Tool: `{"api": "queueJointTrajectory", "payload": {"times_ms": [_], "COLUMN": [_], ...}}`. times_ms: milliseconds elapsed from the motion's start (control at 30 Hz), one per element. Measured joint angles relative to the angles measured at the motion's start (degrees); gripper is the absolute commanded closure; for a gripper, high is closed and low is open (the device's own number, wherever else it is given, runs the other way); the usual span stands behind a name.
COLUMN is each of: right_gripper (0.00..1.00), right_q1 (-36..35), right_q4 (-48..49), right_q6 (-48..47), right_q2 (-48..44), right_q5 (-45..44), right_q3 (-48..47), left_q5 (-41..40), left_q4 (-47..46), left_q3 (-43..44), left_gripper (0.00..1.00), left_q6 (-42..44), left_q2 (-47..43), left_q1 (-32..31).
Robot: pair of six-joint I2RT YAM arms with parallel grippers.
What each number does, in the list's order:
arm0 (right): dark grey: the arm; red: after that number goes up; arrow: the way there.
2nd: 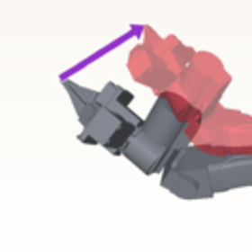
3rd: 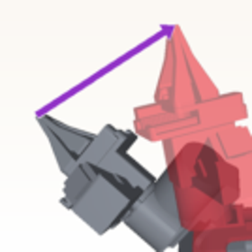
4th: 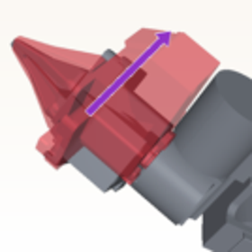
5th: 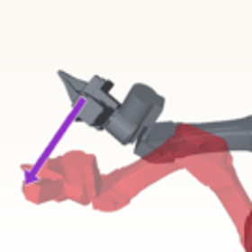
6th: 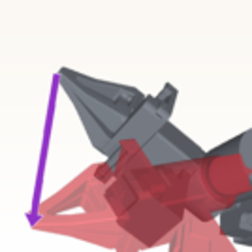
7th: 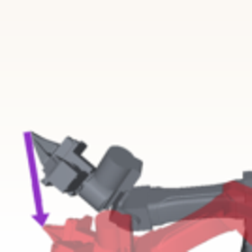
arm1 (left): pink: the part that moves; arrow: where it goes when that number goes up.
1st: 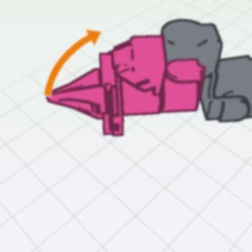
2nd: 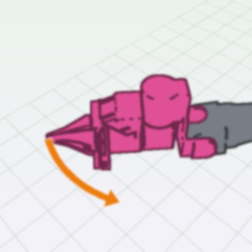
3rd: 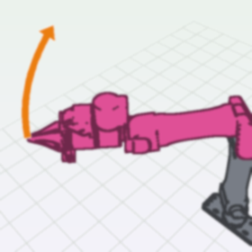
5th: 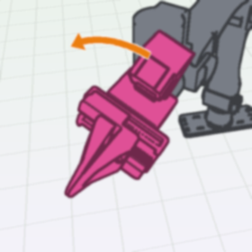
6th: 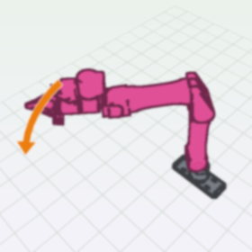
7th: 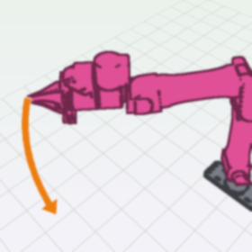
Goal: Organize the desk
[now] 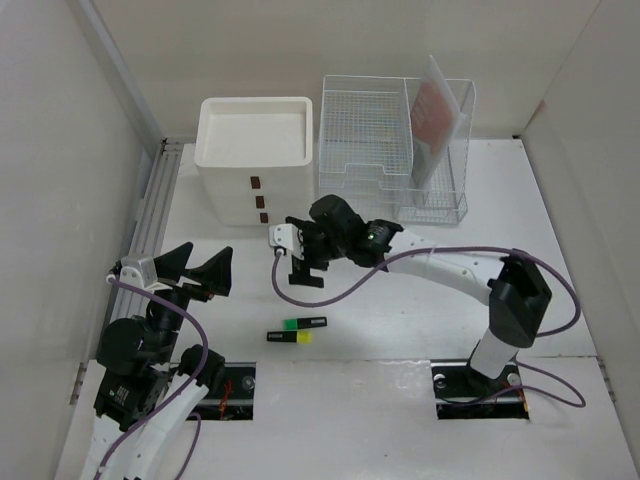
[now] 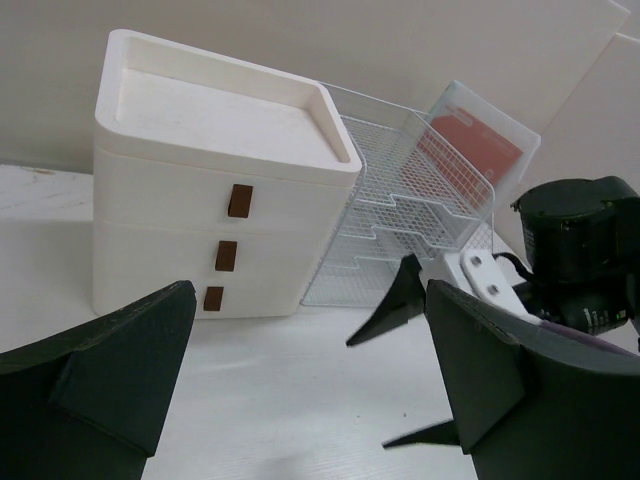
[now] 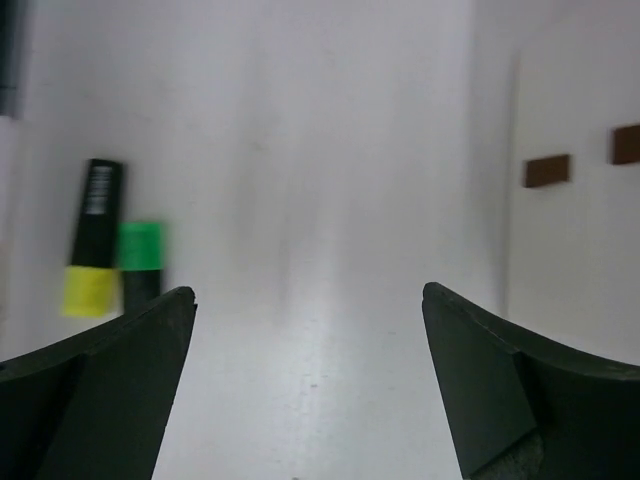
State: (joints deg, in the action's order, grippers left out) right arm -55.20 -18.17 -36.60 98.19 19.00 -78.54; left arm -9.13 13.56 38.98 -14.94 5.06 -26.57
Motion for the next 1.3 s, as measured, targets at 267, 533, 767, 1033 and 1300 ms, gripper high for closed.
{"api": "queueJointTrajectory", "payload": {"times_ms": [267,533,767,1033,1300], "right_gripper": [0.0,0.25,0.39,0.42,0.42], "right_q1": [-0.04,-1.01,-1.11,-1.11,-1.4], "right_q4": [-3.23,-3.61,-2.89,-0.39,2.23], "right_q6": [0.57,0.2,1.03,4.48,6.75], "right_q2": [-2.34,-2.6,0.87,2.47,3.45], "right_q5": [16.02,15.82,14.99,12.24,9.33], "right_q3": [12.66,17.94,16.33,16.33,16.33], "left_q5": [0.0,0.0,0.0,0.0,0.0], "left_q4": [0.0,0.0,0.0,-0.02,0.0], "left_q3": [0.0,0.0,0.0,0.0,0.0], "left_gripper": [0.0,0.0,0.0,0.0,0.0], "left_q6": [0.0,0.0,0.0,0.0,0.02], "left_q2": [0.0,-0.02,-0.26,-0.81,-1.05], "left_q1": [0.0,0.0,0.0,0.0,0.0]}}
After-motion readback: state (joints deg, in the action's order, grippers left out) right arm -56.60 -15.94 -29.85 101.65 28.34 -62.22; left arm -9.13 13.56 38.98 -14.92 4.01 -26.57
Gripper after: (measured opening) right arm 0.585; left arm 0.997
